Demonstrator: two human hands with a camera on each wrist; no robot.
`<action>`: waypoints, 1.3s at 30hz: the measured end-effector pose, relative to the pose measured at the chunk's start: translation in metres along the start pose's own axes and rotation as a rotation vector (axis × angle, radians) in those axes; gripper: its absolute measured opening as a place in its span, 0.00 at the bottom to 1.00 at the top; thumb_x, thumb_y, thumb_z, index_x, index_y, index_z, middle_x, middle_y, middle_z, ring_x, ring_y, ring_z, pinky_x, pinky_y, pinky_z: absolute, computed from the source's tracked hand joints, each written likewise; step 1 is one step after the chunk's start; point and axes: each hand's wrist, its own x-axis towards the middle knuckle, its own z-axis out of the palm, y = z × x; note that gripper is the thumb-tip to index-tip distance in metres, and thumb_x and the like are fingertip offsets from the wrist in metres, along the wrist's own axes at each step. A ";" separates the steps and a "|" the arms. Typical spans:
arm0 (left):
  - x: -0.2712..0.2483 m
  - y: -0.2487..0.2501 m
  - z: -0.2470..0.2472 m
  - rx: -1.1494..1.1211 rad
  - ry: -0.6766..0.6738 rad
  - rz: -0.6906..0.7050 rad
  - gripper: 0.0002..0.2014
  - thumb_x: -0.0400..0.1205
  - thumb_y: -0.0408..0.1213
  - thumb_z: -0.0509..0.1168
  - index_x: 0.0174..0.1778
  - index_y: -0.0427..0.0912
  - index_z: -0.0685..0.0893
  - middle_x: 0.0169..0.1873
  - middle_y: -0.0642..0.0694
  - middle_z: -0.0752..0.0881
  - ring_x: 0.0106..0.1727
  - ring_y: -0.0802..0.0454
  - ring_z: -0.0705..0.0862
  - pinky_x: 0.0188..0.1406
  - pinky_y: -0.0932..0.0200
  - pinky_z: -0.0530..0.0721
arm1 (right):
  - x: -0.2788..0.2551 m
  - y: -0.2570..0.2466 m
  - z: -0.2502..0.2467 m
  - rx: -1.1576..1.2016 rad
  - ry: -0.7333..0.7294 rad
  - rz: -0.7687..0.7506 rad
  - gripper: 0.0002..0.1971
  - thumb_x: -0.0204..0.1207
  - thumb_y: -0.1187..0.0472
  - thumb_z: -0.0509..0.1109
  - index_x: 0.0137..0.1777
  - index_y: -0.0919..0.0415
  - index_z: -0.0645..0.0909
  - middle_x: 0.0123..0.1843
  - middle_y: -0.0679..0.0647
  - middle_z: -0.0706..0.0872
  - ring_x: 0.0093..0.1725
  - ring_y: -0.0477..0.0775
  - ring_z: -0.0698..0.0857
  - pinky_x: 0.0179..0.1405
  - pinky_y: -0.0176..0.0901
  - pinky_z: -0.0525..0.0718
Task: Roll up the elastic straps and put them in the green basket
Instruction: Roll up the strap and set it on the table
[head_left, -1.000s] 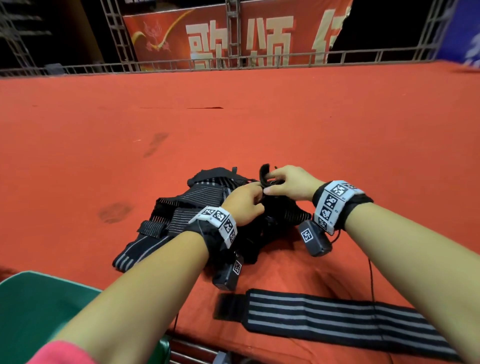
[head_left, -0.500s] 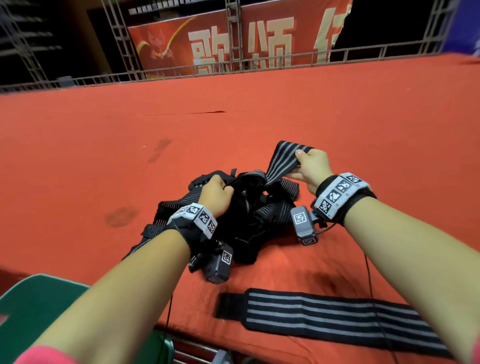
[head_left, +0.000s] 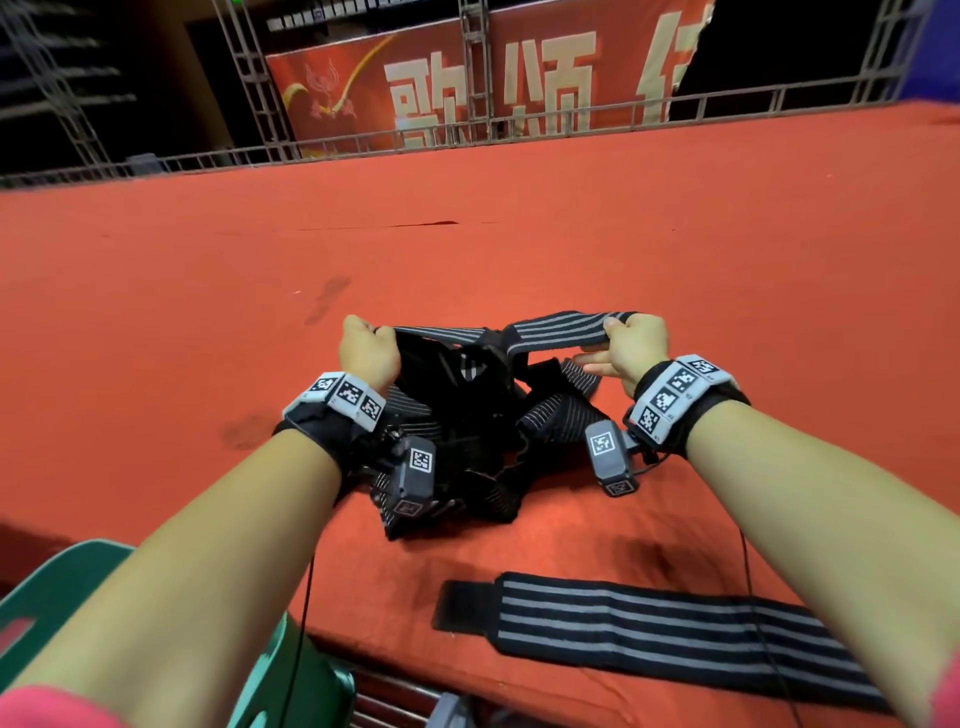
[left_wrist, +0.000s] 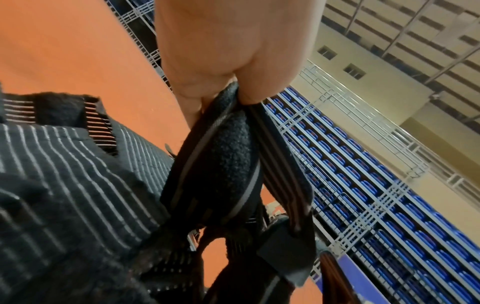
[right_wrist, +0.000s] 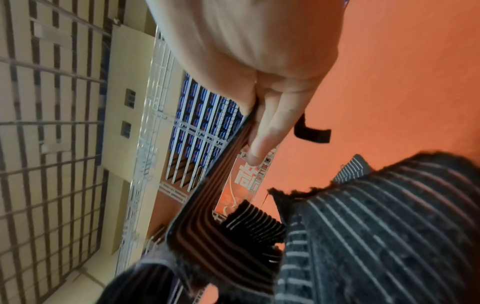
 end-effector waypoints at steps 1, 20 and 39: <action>0.002 -0.002 -0.004 0.007 0.007 -0.016 0.03 0.84 0.31 0.57 0.49 0.37 0.68 0.43 0.36 0.75 0.48 0.36 0.78 0.43 0.49 0.71 | 0.002 0.001 0.003 -0.003 0.008 0.007 0.11 0.88 0.65 0.58 0.43 0.66 0.76 0.54 0.71 0.86 0.30 0.66 0.91 0.17 0.43 0.85; 0.024 -0.057 -0.048 -0.398 0.005 -0.388 0.15 0.78 0.31 0.59 0.58 0.26 0.76 0.48 0.30 0.84 0.38 0.30 0.88 0.25 0.40 0.88 | -0.010 0.005 0.004 0.013 -0.039 0.076 0.11 0.88 0.62 0.57 0.63 0.70 0.71 0.54 0.73 0.83 0.36 0.69 0.92 0.23 0.50 0.89; -0.067 0.025 0.032 -0.079 -0.699 0.062 0.32 0.77 0.43 0.76 0.73 0.50 0.67 0.53 0.43 0.82 0.49 0.50 0.85 0.32 0.54 0.86 | -0.053 -0.073 0.029 0.312 -0.394 -0.139 0.14 0.90 0.60 0.55 0.67 0.68 0.73 0.64 0.69 0.85 0.47 0.69 0.92 0.33 0.46 0.89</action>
